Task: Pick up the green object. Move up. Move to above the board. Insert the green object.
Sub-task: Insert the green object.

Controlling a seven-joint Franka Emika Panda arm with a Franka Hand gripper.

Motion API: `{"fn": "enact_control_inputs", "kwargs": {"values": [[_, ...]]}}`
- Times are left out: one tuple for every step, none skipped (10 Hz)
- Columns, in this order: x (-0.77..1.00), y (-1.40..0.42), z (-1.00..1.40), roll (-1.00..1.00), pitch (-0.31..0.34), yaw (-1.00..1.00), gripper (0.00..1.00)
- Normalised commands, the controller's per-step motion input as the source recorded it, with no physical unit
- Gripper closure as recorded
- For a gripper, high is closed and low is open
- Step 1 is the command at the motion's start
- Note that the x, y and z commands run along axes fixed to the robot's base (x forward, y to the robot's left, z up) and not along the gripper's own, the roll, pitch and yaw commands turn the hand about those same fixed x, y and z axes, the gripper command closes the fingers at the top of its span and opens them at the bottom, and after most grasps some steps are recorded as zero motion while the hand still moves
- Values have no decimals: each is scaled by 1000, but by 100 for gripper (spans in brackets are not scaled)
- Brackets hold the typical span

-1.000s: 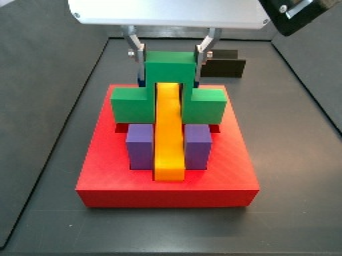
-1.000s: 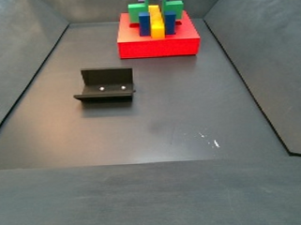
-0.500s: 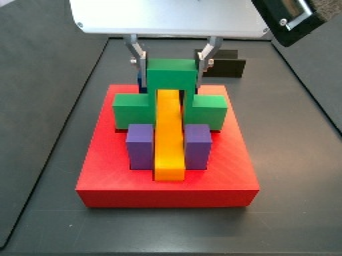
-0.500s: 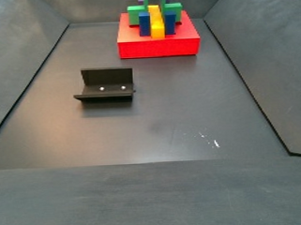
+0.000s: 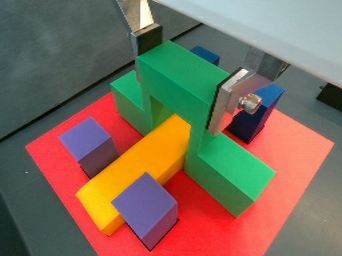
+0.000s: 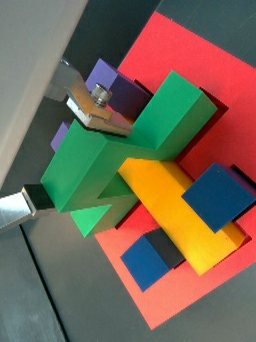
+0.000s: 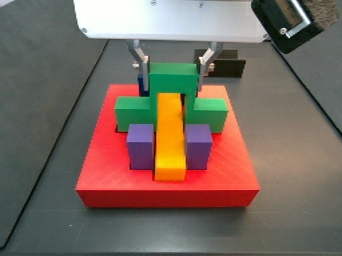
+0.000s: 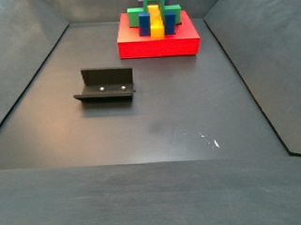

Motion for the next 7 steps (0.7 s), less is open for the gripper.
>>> {"fn": "enact_control_inputs", "kwargs": {"values": [[-77, 143, 0, 40, 0, 0, 100], [-103, 120, 0, 0, -3, 0, 100], [-91, 0, -60, 0, -34, 0, 100], [-14, -29, -109, 0, -46, 0, 100], [0, -134, -114, 0, -47, 0, 100], [0, -157, -86, 0, -40, -20, 100], [20, -123, -129, 0, -44, -40, 100]]}}
